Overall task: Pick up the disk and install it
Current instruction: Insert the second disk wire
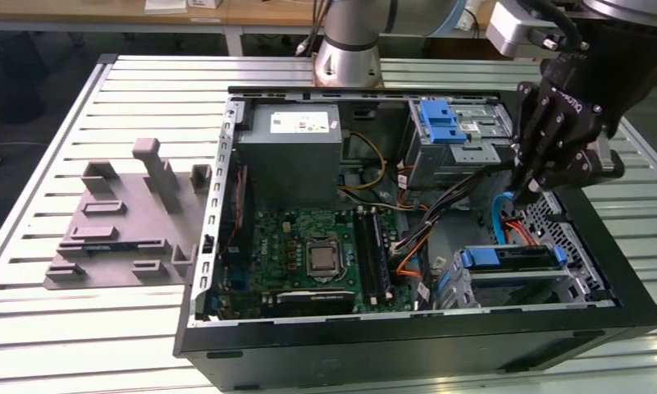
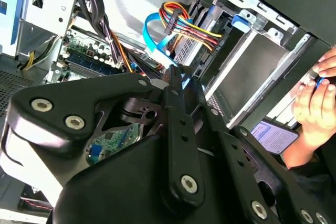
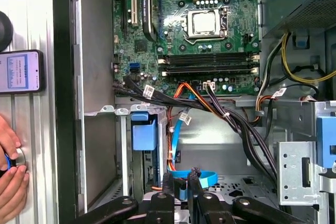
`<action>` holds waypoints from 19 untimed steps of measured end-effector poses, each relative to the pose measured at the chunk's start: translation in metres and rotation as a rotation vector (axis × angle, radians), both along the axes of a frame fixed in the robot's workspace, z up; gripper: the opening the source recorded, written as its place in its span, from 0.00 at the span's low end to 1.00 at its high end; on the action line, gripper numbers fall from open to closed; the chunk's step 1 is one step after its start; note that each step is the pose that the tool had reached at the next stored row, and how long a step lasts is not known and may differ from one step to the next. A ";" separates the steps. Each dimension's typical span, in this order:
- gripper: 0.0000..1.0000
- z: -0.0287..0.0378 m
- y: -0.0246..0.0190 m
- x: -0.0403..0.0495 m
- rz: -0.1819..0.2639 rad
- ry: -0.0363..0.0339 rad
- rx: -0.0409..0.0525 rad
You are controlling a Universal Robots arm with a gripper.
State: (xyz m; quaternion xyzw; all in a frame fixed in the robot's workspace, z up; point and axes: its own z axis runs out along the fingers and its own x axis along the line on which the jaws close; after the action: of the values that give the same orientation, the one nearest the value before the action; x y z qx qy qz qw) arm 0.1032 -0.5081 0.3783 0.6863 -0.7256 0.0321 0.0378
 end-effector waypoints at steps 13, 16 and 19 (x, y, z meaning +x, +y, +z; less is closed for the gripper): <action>0.16 -0.0121 0.0002 0.0000 0.000 0.0000 0.0007; 0.16 -0.0138 -0.0007 -0.0001 0.000 -0.0001 0.0236; 0.16 -0.0151 -0.0040 0.0000 0.000 -0.0001 0.0560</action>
State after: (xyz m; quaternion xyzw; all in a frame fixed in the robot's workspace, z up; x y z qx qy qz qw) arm 0.1032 -0.5121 0.3631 0.6871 -0.7263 0.0118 0.0185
